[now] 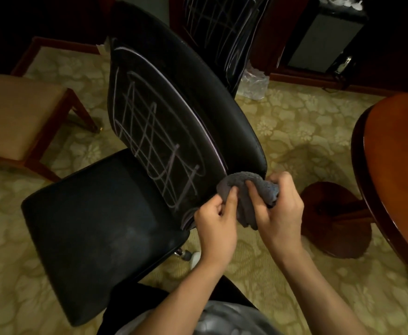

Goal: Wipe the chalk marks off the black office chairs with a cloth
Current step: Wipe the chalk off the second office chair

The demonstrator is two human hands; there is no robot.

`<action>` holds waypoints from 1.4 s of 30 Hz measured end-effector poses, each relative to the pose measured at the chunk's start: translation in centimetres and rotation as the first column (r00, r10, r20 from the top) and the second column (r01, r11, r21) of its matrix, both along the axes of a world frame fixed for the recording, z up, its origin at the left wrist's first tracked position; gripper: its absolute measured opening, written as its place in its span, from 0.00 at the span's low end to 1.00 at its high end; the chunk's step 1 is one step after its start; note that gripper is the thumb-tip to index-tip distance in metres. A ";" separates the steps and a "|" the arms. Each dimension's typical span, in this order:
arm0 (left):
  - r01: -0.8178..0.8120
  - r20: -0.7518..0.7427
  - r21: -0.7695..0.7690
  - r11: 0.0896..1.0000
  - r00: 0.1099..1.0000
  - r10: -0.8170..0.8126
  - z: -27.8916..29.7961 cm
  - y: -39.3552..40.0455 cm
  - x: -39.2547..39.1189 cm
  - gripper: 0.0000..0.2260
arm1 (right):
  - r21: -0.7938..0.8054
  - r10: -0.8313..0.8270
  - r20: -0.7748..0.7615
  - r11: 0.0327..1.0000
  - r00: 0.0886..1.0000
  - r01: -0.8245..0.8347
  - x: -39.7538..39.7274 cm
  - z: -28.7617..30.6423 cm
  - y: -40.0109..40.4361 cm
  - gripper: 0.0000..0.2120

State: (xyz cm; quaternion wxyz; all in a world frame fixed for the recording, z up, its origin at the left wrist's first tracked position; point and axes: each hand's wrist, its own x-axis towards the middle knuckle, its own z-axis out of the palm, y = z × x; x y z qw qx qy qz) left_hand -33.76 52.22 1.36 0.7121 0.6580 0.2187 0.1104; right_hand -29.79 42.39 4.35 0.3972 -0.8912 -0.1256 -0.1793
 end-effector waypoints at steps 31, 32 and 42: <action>-0.074 -0.256 -0.719 0.691 0.953 -0.164 -3.8 -0.4 1.7 0.16 | 0.125 -0.009 -0.404 0.990 0.915 0.066 1.3 -0.9 2.0 0.17; -0.077 -0.248 -0.727 0.682 0.956 -0.156 -3.9 -0.5 1.9 0.15 | 0.159 0.027 -0.435 0.986 0.900 0.047 1.9 -1.4 1.8 0.15; -0.166 -0.263 -0.667 0.726 0.964 -0.021 -4.7 -0.8 2.6 0.14 | 0.087 0.012 -0.314 0.996 0.949 0.016 2.2 -4.1 2.1 0.15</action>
